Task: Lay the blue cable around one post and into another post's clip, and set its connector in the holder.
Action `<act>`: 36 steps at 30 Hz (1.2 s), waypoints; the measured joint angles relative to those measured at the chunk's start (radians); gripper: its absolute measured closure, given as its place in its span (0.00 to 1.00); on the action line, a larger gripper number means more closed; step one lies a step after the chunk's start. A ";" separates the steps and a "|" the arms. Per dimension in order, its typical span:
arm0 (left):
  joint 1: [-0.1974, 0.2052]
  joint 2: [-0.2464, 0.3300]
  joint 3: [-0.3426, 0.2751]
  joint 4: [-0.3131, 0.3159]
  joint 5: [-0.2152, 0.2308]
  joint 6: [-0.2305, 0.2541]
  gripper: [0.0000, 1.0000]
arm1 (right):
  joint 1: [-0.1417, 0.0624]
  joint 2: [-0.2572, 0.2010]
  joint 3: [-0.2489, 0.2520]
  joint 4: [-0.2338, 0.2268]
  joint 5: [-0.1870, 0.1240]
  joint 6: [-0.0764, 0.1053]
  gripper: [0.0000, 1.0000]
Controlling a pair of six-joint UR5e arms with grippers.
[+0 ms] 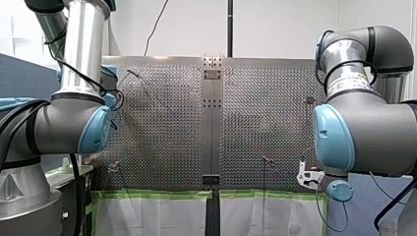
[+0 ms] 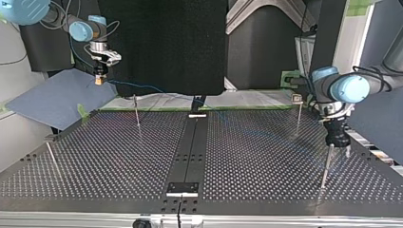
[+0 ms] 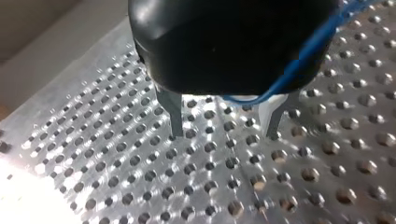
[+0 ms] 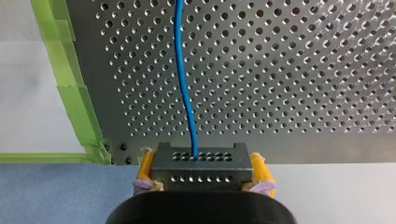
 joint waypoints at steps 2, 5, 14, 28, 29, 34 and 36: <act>0.002 0.000 -0.001 0.019 0.019 -0.020 0.20 | 0.000 0.000 0.000 0.001 0.000 0.000 1.00; 0.002 0.000 -0.001 0.029 0.045 -0.047 0.20 | 0.001 0.000 0.000 0.002 -0.001 0.000 1.00; 0.002 0.000 -0.001 0.022 0.109 -0.124 0.20 | 0.002 0.000 0.000 0.007 -0.002 0.000 1.00; 0.002 0.038 -0.001 -0.081 0.092 -0.211 0.23 | 0.004 -0.001 0.000 0.009 -0.002 0.000 1.00; 0.002 0.049 -0.001 -0.093 0.085 -0.206 0.23 | 0.004 -0.001 0.000 0.009 -0.002 0.000 1.00; -0.002 0.074 -0.001 -0.132 0.082 -0.180 0.23 | 0.005 -0.001 0.000 0.012 -0.002 0.000 1.00; -0.006 0.077 -0.001 -0.151 0.088 -0.166 0.23 | 0.005 0.000 0.000 0.015 -0.002 0.000 1.00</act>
